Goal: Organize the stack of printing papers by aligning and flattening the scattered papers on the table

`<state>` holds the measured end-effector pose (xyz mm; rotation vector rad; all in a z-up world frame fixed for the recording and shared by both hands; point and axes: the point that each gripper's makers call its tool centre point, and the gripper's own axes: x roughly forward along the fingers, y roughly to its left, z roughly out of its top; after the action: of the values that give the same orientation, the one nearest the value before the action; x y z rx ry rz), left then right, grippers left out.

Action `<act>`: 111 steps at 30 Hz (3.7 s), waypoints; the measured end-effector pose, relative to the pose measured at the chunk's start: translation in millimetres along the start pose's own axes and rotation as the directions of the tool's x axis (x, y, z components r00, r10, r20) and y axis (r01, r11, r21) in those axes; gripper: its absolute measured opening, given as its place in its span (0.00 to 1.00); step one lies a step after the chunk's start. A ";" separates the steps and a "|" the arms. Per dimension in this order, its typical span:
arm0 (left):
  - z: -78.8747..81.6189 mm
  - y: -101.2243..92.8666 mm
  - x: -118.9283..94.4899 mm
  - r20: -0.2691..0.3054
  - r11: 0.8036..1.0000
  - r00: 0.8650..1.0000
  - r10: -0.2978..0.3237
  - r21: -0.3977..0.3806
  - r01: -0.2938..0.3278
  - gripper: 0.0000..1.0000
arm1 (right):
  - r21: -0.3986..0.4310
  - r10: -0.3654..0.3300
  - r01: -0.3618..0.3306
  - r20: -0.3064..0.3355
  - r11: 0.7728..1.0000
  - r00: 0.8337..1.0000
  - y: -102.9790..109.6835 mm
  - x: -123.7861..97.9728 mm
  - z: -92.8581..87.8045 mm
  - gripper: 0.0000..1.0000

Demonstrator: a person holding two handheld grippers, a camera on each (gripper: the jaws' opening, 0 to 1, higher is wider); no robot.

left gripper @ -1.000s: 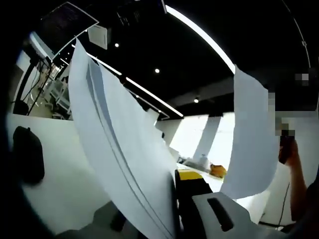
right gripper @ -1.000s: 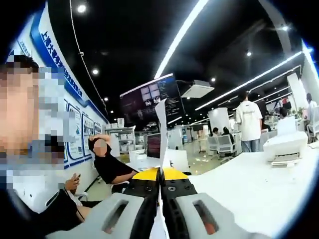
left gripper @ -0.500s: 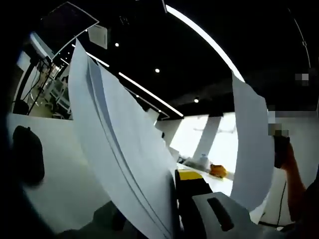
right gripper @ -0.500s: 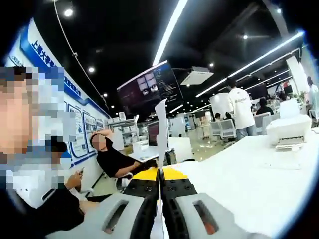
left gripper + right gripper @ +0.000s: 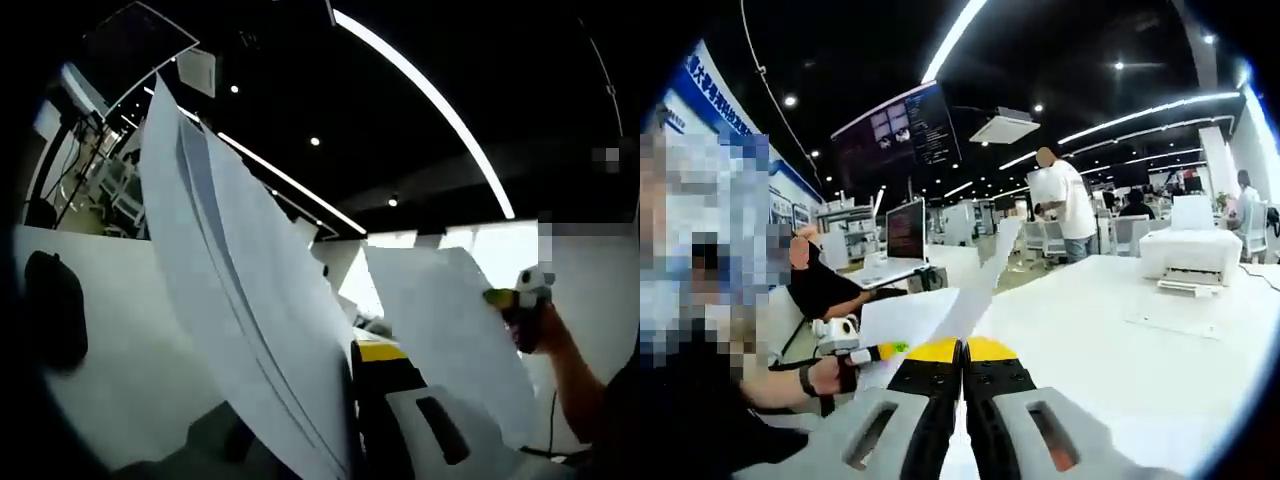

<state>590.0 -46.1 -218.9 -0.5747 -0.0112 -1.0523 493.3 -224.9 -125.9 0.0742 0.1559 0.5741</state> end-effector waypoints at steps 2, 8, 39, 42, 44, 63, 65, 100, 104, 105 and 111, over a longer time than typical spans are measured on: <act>0.0 -0.3 0.1 0.000 1.000 1.000 -0.001 0.000 0.001 0.10 | -0.016 -0.013 0.012 -0.019 1.000 1.000 -9.1 7.2 -7.0 0.00; -0.3 -0.5 0.4 -0.002 1.000 1.000 -0.002 -0.001 0.002 0.10 | 0.009 -0.030 0.031 -0.047 0.999 0.998 -29.3 27.9 -19.9 0.00; -1.0 -1.6 0.4 -0.009 1.000 1.000 -0.009 0.006 0.009 0.11 | 0.302 0.192 -0.190 0.024 0.934 0.981 -39.3 66.8 -37.6 0.00; -1.8 -1.8 0.6 -0.013 1.000 1.000 -0.009 0.008 0.009 0.11 | 0.318 0.198 -0.196 0.028 0.928 0.980 -40.0 67.7 -39.5 0.00; -2.0 -1.6 0.8 -0.014 1.000 1.000 -0.008 0.005 0.008 0.11 | 0.339 0.225 -0.229 0.053 0.912 0.973 -38.2 69.8 -37.0 0.00; -2.3 -4.1 1.2 -0.015 0.999 1.000 -0.027 -0.018 0.027 0.11 | 0.192 0.242 -0.237 -0.004 0.952 0.970 -50.1 72.9 -37.1 0.00; -3.1 -4.2 1.4 -0.020 0.999 0.999 -0.029 -0.021 0.028 0.11 | 0.184 0.232 -0.227 -0.003 0.956 0.973 -54.0 76.0 -39.6 0.00; -3.6 -6.8 1.9 -0.026 0.997 0.998 -0.051 -0.067 0.049 0.19 | 0.209 0.441 -0.429 -0.013 0.879 0.897 -30.0 114.1 -46.0 0.00; -4.2 -7.5 2.5 -0.029 0.996 0.998 -0.052 -0.072 0.050 0.21 | 0.168 0.468 -0.455 -0.043 0.874 0.883 -18.3 115.8 -48.3 0.00; -4.3 -7.7 2.5 -0.030 0.996 0.998 -0.054 -0.075 0.051 0.22 | 0.162 0.472 -0.458 -0.054 0.874 0.880 -16.8 117.7 -49.1 0.00; -4.5 -8.6 2.7 -0.030 0.995 0.998 -0.057 -0.083 0.055 0.24 | 0.081 0.498 -0.491 -0.132 0.867 0.857 -3.6 127.7 -57.2 0.00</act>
<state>583.2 -53.5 -218.1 -0.6347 0.0444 -1.1204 591.4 -156.7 -198.8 0.1158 0.3002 1.0960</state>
